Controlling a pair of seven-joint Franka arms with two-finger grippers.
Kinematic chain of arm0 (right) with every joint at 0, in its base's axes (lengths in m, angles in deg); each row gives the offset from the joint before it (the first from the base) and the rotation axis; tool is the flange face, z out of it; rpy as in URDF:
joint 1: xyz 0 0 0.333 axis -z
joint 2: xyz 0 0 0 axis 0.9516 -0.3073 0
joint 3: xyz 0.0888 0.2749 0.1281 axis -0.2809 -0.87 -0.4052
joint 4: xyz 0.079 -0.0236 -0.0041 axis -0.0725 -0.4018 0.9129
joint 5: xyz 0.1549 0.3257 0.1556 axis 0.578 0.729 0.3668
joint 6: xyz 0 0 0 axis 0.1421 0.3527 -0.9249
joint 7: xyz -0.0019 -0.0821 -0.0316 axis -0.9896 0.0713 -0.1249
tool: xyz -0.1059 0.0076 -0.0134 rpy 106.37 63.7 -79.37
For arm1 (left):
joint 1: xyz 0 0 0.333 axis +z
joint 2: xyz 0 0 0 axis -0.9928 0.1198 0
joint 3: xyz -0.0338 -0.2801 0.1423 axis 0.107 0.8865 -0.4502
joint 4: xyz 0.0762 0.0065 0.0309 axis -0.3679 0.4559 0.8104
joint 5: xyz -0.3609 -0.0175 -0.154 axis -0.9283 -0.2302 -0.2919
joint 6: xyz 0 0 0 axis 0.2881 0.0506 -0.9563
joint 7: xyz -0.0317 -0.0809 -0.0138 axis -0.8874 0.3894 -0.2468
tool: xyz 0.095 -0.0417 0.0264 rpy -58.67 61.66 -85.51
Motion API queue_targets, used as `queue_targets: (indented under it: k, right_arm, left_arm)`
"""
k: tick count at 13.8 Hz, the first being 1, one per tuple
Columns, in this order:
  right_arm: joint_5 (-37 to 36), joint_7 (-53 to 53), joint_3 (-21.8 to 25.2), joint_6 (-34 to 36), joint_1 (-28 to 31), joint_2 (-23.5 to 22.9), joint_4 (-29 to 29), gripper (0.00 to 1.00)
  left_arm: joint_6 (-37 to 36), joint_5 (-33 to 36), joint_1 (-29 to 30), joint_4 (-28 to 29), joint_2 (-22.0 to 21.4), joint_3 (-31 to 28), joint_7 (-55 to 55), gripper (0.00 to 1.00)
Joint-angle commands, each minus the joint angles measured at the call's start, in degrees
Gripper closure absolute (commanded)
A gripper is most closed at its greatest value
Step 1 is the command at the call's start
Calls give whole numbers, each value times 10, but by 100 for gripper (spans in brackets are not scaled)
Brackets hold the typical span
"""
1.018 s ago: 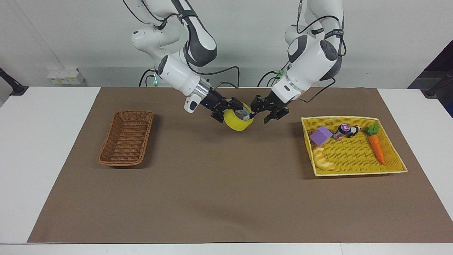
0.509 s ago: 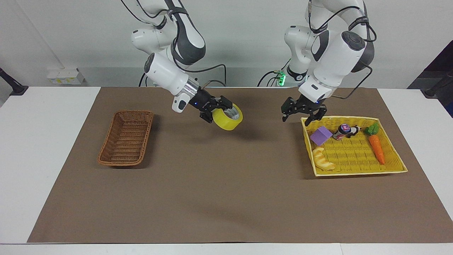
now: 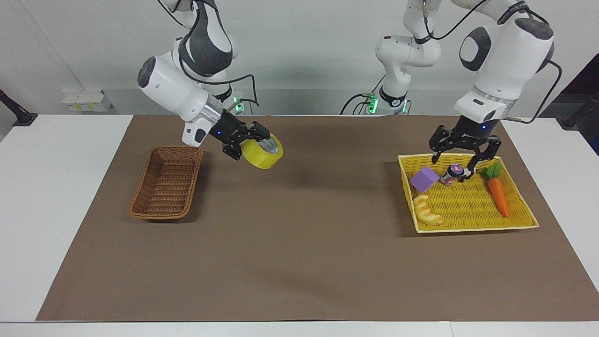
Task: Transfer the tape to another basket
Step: 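Carry the tape with the right gripper into the brown wicker basket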
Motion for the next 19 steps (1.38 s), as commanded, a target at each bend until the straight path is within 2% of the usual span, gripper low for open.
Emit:
queue_targets:
  k: [1,3,5,8,11,16,19]
  right_arm:
    - [-82,-3,-6,65,47,0,49,100]
    - [-155,-5,-4,89,66,4,59,100]
    - [-192,2,-4,99,93,7,55,100]
    - [-289,23,-4,72,95,12,32,100]
    - [-382,31,-3,31,113,11,-13,100]
    - [-439,32,-4,-82,159,3,-97,100]
    - [-462,39,-4,-122,172,-5,-134,100]
  left_arm:
    - [-61,63,21,-77,4,6,-36,0]
    - [-117,59,40,-119,5,6,-46,0]
    - [-174,55,41,-160,7,8,-46,0]
    - [-249,21,43,-206,13,6,-45,0]
    - [-265,14,42,-200,4,5,-44,0]
    - [-280,25,44,-179,-10,2,-38,0]
    - [-294,32,45,-179,-14,1,-36,0]
